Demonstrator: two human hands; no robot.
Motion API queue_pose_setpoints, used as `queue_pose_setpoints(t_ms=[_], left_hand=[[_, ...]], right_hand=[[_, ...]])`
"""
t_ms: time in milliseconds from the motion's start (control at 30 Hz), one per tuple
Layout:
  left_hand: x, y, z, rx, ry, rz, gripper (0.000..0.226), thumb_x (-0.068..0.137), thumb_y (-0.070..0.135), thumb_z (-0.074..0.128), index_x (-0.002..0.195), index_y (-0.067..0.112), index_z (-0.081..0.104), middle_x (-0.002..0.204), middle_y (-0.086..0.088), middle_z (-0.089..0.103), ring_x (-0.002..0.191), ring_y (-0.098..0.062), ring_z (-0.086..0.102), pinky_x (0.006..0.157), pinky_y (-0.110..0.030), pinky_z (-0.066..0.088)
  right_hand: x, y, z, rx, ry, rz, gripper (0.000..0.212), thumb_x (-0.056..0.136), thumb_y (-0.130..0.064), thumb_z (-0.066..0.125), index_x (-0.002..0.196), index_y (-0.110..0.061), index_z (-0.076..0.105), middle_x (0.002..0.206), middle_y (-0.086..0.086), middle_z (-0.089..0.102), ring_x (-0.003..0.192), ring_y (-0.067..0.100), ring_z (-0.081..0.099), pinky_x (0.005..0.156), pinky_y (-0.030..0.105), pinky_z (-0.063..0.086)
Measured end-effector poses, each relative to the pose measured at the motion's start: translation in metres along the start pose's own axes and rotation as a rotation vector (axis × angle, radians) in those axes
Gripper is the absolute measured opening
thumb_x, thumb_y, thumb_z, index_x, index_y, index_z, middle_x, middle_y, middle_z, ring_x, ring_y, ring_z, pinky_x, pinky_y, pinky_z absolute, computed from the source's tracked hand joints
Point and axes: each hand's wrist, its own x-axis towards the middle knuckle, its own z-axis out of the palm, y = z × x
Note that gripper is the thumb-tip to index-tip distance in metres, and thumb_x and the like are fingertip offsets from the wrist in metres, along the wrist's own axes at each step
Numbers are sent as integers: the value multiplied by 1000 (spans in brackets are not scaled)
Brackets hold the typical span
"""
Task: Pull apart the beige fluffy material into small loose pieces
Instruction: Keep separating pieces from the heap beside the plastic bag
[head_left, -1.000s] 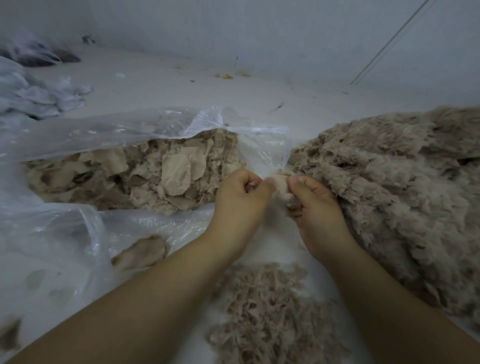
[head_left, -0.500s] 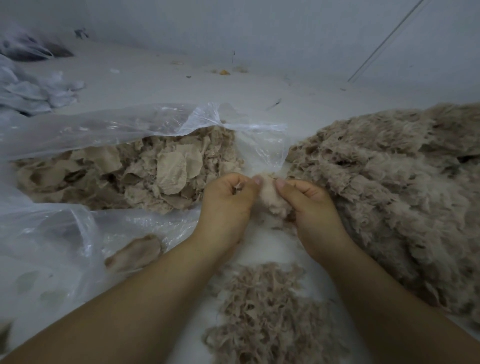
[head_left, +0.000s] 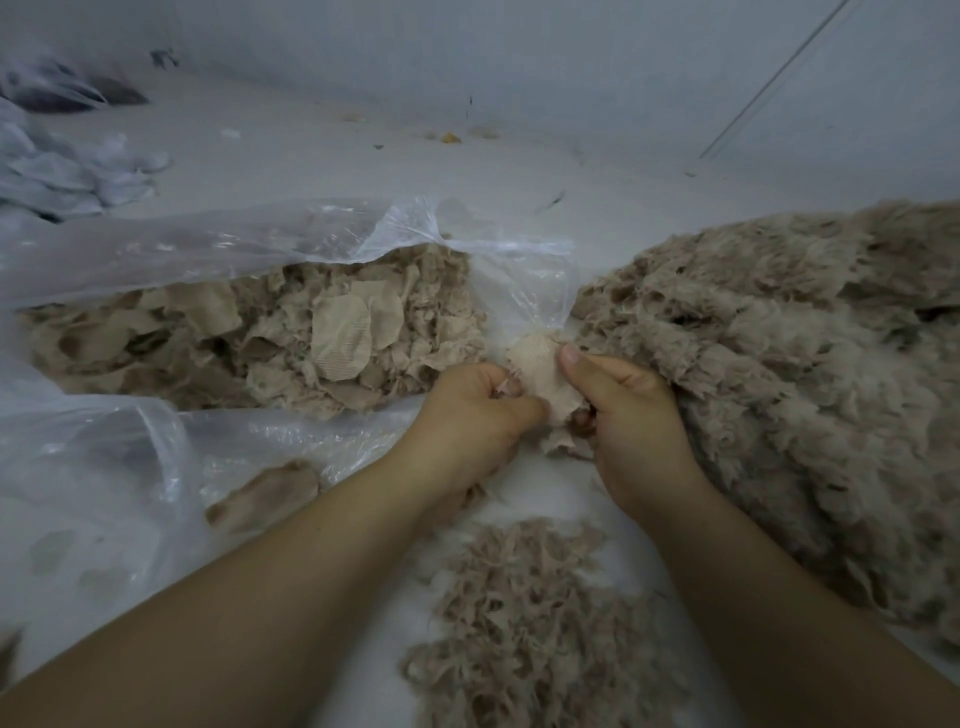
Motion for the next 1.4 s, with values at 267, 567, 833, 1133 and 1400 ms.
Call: queue_pose_setpoints(t_ms=[267, 567, 833, 1133, 1400], left_hand=[[-4, 4, 3, 33, -150, 45, 37, 89, 14, 69, 54, 17, 56, 42, 9, 48, 34, -4, 42, 37, -15, 32], [-3, 14, -14, 447, -373, -29, 18, 72, 19, 85, 70, 6, 73, 56, -6, 56, 46, -12, 43, 47, -19, 37], [-2, 7, -5, 79, -162, -133, 25, 77, 22, 81, 75, 10, 59, 53, 1, 59, 35, -9, 35, 37, -16, 25], [-5, 5, -5, 397, -332, 80, 15, 77, 5, 79, 65, 14, 74, 57, 4, 68, 51, 1, 57, 52, -15, 46], [-7, 10, -8, 529, -326, 151, 2, 80, 12, 77, 81, 14, 77, 58, 5, 66, 45, 1, 53, 47, -13, 41]], right_hand=[[-2, -1, 0, 23, -50, -48, 29, 93, -26, 62, 79, -4, 75, 76, 28, 69, 64, 28, 66, 57, 30, 53], [4, 5, -3, -54, 92, -26, 33, 91, -33, 66, 82, -1, 69, 59, 7, 47, 44, 8, 38, 44, 22, 34], [2, 3, 0, 30, -8, -42, 43, 89, -30, 66, 90, 13, 66, 76, 36, 63, 62, 31, 59, 58, 32, 50], [5, 8, -3, -78, 1, -112, 52, 86, -40, 66, 75, 10, 56, 63, 22, 40, 53, 23, 34, 49, 28, 33], [5, 8, -1, -147, -5, -112, 28, 82, -38, 69, 65, -16, 69, 58, 10, 41, 46, 10, 37, 44, 22, 36]])
